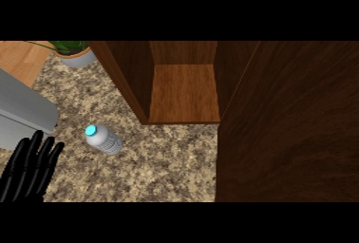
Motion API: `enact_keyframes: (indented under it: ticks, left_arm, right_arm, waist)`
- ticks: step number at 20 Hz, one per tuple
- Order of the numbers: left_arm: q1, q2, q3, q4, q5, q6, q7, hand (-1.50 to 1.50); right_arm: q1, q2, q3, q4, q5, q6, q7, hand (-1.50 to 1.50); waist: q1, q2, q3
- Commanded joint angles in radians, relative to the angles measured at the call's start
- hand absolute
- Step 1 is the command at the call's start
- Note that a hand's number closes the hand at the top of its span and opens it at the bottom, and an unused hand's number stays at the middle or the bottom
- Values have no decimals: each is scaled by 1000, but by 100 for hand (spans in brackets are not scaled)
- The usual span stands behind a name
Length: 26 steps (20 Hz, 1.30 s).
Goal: Pick up the bottled water, place it into the cabinet and close the cabinet
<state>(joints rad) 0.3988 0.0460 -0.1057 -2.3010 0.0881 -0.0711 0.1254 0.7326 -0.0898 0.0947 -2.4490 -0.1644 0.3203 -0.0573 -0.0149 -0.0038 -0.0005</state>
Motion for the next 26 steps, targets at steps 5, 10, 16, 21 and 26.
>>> enact_keyframes:
  ticks: [5,10,16,21,26]
  left_arm:
    - [-86,-19,74,186,53,7,-27,-150]
    - [-120,24,169,392,56,-50,-169,-150]
    - [-185,38,195,603,30,-76,-268,-150]
    - [-285,7,178,806,-38,-47,-348,-150]
    - [-327,21,220,960,-44,-60,-468,-150]
  right_arm:
    - [142,-8,14,-205,-56,30,23,-150]
    - [222,-17,-7,-184,-57,84,-72,-150]
    - [302,-41,-54,-195,-94,142,-148,-150]
    - [313,-38,-41,-219,-103,130,-129,-150]
    - [344,-21,-47,-208,-64,139,-174,-150]
  waist:
    - [-1,2,0]
    - [-5,1,0]
    - [-13,0,-1]
    - [-9,5,-1]
    - [-2,4,-1]
